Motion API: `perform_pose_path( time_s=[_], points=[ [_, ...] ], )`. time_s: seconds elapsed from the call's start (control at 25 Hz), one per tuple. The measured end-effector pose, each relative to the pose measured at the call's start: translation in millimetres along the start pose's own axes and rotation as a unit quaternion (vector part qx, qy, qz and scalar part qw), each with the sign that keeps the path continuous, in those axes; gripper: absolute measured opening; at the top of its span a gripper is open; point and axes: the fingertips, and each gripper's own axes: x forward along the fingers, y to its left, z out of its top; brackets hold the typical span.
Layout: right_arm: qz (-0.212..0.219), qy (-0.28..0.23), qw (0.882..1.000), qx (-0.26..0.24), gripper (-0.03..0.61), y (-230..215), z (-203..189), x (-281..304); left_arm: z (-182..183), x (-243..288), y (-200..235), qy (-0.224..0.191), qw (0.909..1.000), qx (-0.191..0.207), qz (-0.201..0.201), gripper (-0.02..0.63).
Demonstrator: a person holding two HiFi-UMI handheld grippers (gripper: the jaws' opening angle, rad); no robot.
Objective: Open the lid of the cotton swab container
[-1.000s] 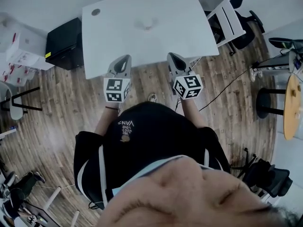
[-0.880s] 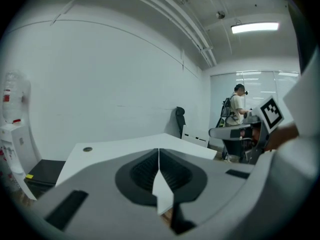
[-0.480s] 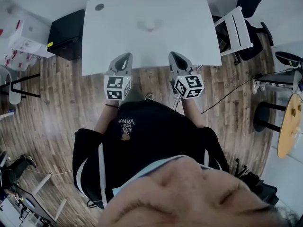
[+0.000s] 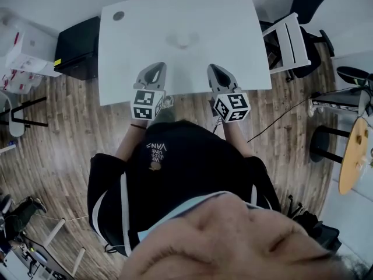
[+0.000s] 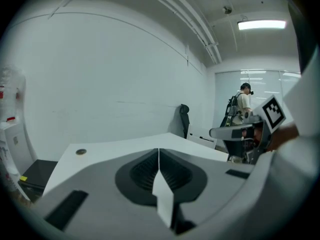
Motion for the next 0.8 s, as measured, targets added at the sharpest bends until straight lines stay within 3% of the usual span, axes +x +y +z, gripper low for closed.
perform_pose_path(
  time_s=[0.44,0.8],
  points=[
    [-0.024,0.011,1.000,0.013,0.014,-22.8,1.0,49.0,12.0,53.4,34.3,0.004,0.9997,0.004,-0.025,0.020],
    [-0.042,0.031,0.998,0.018,0.014,-37.6,-5.4,73.9,-12.1,91.2,38.2,0.018,0.9976,0.023,-0.062,0.020]
  ],
)
